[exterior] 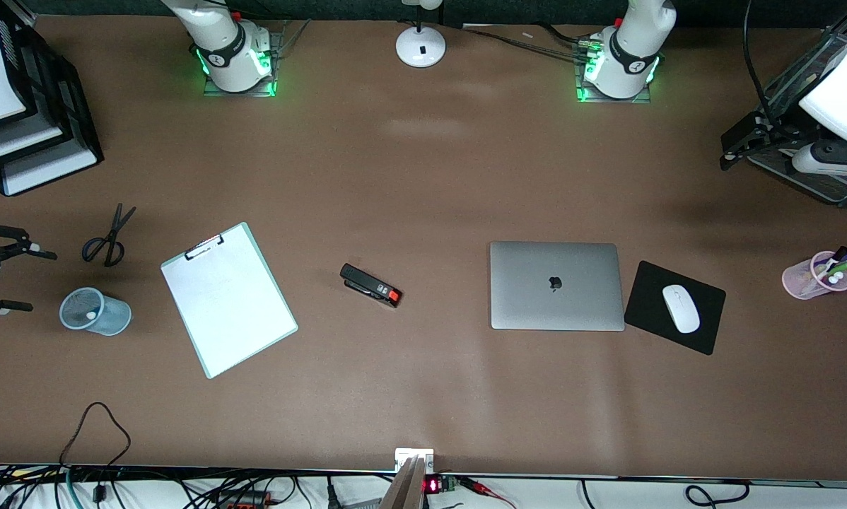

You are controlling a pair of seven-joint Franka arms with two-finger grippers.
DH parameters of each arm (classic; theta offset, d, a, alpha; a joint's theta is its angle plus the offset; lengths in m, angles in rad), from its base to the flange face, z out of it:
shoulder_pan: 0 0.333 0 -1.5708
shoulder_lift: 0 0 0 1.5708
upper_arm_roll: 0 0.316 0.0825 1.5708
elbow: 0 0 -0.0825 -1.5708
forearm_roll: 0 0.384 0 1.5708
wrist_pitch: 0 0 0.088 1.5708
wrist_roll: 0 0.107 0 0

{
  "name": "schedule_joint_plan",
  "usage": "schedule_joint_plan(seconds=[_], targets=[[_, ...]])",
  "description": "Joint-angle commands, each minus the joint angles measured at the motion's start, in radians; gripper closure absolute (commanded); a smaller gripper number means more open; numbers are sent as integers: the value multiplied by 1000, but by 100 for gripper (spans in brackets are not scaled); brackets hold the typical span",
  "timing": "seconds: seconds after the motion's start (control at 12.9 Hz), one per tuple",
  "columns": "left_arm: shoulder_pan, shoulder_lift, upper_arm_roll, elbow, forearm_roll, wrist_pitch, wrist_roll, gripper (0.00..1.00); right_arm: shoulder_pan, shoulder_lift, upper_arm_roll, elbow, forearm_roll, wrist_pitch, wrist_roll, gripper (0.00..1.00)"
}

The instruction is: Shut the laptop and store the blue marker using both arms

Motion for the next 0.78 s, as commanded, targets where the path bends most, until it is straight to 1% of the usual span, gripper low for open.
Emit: schedule_joint_plan(seconds=[0.0,0.16,0.23,0.31,0.54,0.7], targets=[[3,-4,3,-7,-13,11,15,0,66,-4,-3,40,-61,-23,130,0],[3,-6,3,-5,-13,11,17,0,116,-38,-1,38,-91,-31,255,0],[3,-4,3,-5,-13,11,17,0,146,-65,-1,29,-125,-34,367,0],[3,-4,3,-5,-13,11,15,0,165,-94,-1,-5,-157,-34,483,0],[3,-6,3,-5,-13,11,17,0,220,-205,0,-140,-203,-33,746,0],[3,-6,3,-5,-13,9,17,0,264,-255,-1,-192,-275,-37,912,0]])
